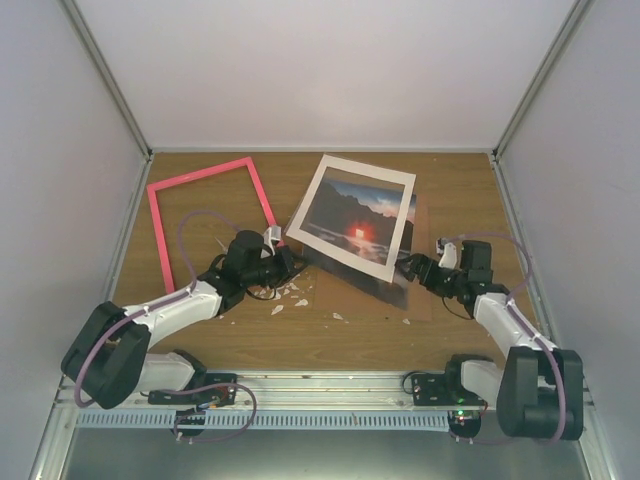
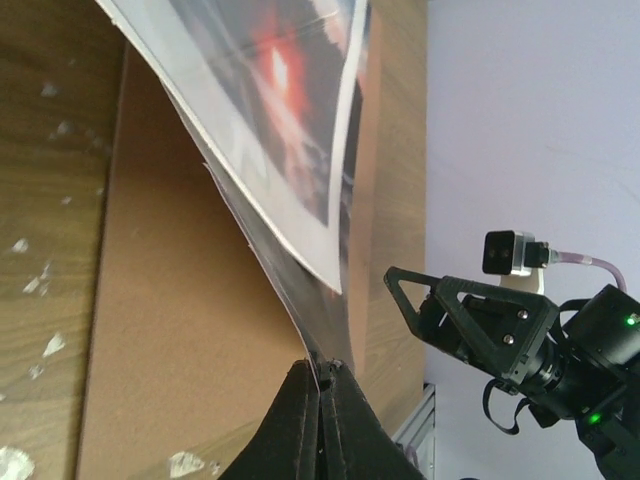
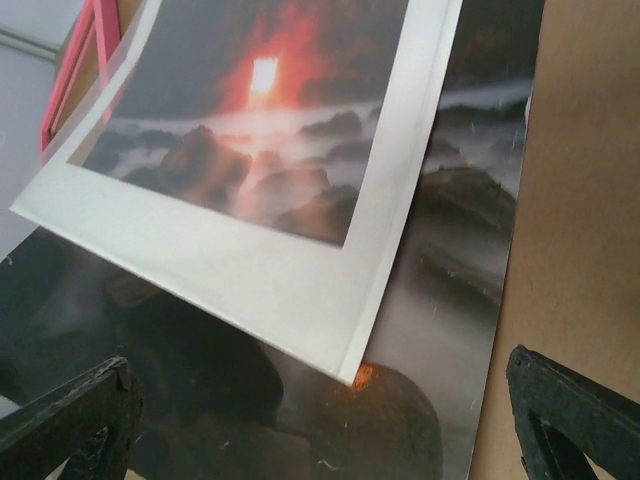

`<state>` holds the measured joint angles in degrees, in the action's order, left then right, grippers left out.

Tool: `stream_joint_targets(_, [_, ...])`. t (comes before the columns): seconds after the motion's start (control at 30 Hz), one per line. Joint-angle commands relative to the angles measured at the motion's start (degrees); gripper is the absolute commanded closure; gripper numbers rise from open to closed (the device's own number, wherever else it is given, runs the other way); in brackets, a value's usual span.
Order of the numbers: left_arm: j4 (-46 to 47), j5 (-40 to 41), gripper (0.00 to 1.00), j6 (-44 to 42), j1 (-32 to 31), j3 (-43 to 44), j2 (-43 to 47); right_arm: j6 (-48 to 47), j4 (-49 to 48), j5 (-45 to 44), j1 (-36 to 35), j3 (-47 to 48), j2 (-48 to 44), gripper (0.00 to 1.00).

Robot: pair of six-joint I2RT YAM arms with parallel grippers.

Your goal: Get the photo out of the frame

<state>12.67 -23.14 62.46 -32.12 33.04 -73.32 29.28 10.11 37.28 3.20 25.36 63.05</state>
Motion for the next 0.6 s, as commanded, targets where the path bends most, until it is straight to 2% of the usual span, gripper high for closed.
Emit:
stream_joint_targets(0.0, [5.64, -1.75, 1.0, 3.32, -0.23, -2.42, 1.48, 2.15, 0.57, 3.23, -0.34, -2.23, 1.18, 0.01])
stream_joint_targets(0.2, [3.9, -1.7, 1.0, 3.26, -0.22, -1.4, 3.65, 4.53, -1.09, 3.9, -0.31, -4.43, 2.76, 0.01])
stream_joint_targets(0.4, [5.39, -1.72, 1.0, 6.38, -0.22, -4.15, 6.51, 4.71, 1.23, 4.62, -0.35, -4.87, 4.14, 0.01])
stream_joint_targets(0.57, [6.04, -1.61, 1.0, 7.09, -0.23, -4.49, 6.93, 6.6, -2.78, 10.17, -0.3, -7.43, 6.23, 0.01])
